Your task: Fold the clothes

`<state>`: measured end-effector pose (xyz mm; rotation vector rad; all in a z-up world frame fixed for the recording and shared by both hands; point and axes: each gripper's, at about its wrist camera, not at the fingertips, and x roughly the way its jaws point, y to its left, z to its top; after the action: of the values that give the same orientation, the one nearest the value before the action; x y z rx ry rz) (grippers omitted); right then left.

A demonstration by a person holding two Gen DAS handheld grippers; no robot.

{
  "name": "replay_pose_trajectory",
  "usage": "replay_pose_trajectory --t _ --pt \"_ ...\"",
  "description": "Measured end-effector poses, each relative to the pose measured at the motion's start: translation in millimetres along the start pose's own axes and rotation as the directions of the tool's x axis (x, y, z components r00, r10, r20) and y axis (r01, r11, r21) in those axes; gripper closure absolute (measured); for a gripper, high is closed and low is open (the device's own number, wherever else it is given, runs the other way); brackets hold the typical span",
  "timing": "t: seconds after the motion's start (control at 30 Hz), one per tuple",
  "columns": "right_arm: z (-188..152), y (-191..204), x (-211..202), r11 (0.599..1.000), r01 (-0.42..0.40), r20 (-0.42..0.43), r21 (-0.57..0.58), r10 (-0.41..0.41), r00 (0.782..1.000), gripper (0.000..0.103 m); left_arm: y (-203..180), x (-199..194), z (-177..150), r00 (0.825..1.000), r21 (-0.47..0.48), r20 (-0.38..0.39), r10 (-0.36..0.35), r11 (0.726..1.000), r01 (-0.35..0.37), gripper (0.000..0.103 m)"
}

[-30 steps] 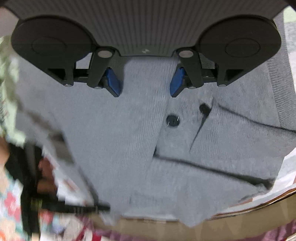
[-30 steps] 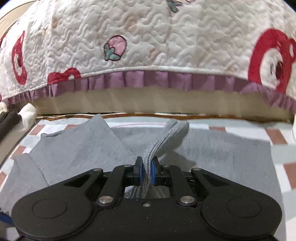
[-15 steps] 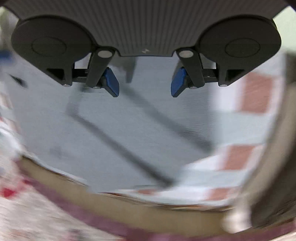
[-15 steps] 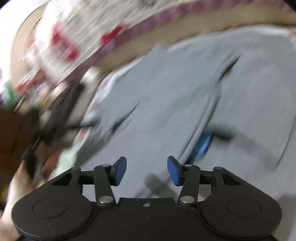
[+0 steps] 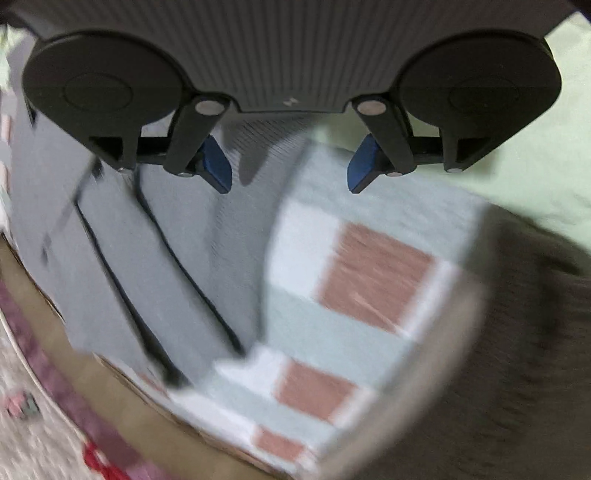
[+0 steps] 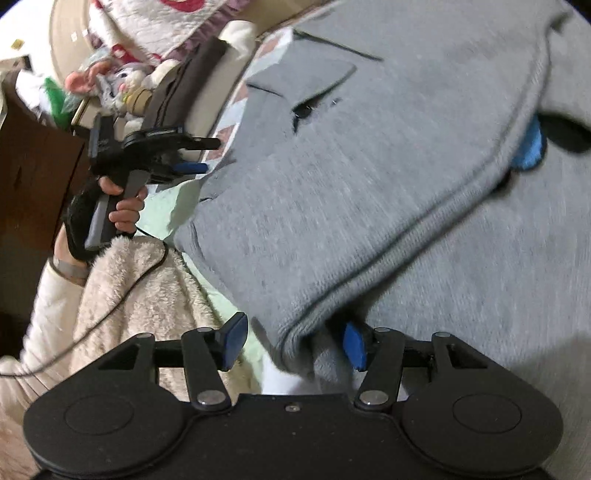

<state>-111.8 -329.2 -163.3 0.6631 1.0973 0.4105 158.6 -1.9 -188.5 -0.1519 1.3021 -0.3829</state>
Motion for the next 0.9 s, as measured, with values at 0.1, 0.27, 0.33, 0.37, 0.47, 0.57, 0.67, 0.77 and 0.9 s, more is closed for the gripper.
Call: replay_pose_trajectory --t 0.1,0.27,0.33,0.37,0.47,0.57,0.67,0.77,0.9 --pt "-3.9 -0.5 5.4 0.999 -0.04 0.022 -0.003 0.04 0.999 0.076 -27.8 8.7 -6.5 0.995 0.124 0.044 0.084 0.988 -0.089 0.027" --pt "-6.7 -19.7 -1.9 0.934 -0.255 0.037 0.25 0.254 0.966 0.082 -74.8 16.9 -28.8 0.932 0.361 0.193 0.306 0.862 -0.357 0.042" --pt "-5.3 -22.7 -3.3 0.939 -0.231 0.026 0.255 0.232 0.972 0.083 -79.3 16.3 -31.3 0.922 0.377 0.217 0.321 0.843 -0.382 0.042" --pt "-6.7 -23.3 1.5 0.955 -0.177 -0.011 0.24 0.185 0.983 0.083 -80.5 15.8 -31.7 0.919 0.381 0.226 0.323 0.839 -0.389 0.042" --pt "-9.1 -21.0 -0.8 0.966 -0.106 -0.019 0.237 0.113 0.993 0.078 -93.9 -9.9 -37.0 0.917 0.416 0.316 0.244 0.833 -0.365 0.042" --pt "-7.4 -10.5 -33.9 0.985 -0.006 0.045 0.17 -0.001 0.999 0.057 -136.2 -53.4 -57.7 0.927 0.529 0.375 0.003 0.82 -0.217 0.038" --pt "-24.6 -19.1 -101.7 0.969 0.121 0.221 0.216 -0.17 0.96 0.056 -203.3 -55.7 -79.5 0.953 0.663 0.246 -0.175 0.748 -0.034 0.039" --pt "-63.8 -44.9 -171.1 0.894 0.212 0.365 0.396 -0.365 0.857 0.056 -267.3 -37.0 -104.3 0.964 0.747 0.093 -0.251 0.658 0.099 0.042" --pt "-127.2 -73.6 -228.6 0.74 0.281 0.408 0.611 -0.598 0.69 0.055 -306.7 7.5 -139.0 0.974 0.784 -0.033 -0.225 0.599 0.164 0.043"
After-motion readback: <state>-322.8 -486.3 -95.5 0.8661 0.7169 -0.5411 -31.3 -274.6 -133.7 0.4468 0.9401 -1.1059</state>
